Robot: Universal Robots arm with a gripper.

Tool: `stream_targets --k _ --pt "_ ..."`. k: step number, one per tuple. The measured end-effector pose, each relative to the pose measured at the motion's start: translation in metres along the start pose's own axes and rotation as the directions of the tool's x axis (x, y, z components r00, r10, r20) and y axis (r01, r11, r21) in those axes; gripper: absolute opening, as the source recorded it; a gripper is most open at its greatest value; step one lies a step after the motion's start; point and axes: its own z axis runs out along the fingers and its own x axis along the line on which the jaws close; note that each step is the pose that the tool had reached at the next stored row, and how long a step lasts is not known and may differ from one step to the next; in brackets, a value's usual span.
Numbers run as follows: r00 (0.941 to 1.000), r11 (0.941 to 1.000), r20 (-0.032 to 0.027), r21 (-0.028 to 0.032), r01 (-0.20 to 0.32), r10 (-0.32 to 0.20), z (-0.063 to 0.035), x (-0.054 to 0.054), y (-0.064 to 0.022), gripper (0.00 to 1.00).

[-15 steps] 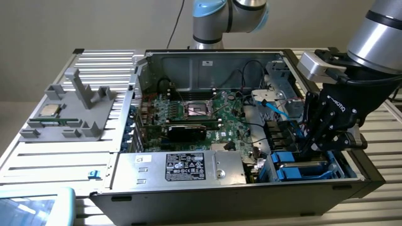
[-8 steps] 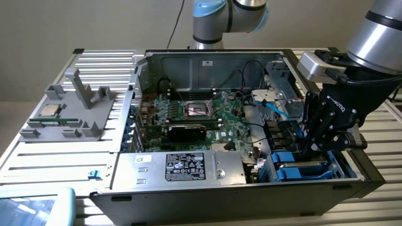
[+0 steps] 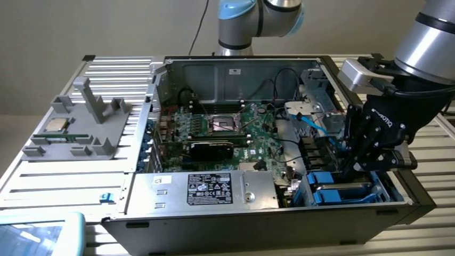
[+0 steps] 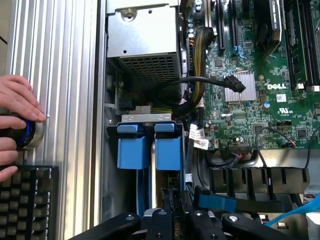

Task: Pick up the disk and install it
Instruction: 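Insert the first disk wire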

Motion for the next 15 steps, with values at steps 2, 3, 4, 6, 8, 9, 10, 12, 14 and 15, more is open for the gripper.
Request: stream_targets --k 2,3,4,6,8,9,10,12,14,15 --pt "1.0 1.0 -0.0002 0.0 0.0 0.0 0.0002 0.0001 0.0 0.17" --pt "1.0 1.0 0.0 0.0 0.0 0.0 0.0004 0.0002 -0.0001 0.17" --pt "1.0 1.0 -0.0001 0.0 0.0 0.0 0.0006 0.0002 -0.0001 0.17" --pt "1.0 1.0 -0.0002 0.0 0.0 0.0 0.0008 0.0002 -0.0001 0.17" --pt "1.0 1.0 -0.0002 0.0 0.0 0.0 0.0011 0.0002 -0.0001 0.17" --pt "1.0 1.0 -0.0002 0.0 0.0 0.0 0.0012 0.0002 0.0 0.17" --pt "1.0 1.0 -0.0003 0.0001 0.0 0.0 0.0014 0.0002 0.0001 0.17" --pt "1.0 1.0 -0.0003 0.0001 0.0 0.0 0.0016 0.0001 0.0002 0.17" --pt "1.0 1.0 -0.0003 0.0 0.0 0.0 0.0016 0.0001 0.0002 0.17" --pt "1.0 1.0 -0.0004 0.0 0.0 0.0 0.0017 0.0001 0.0002 0.17"
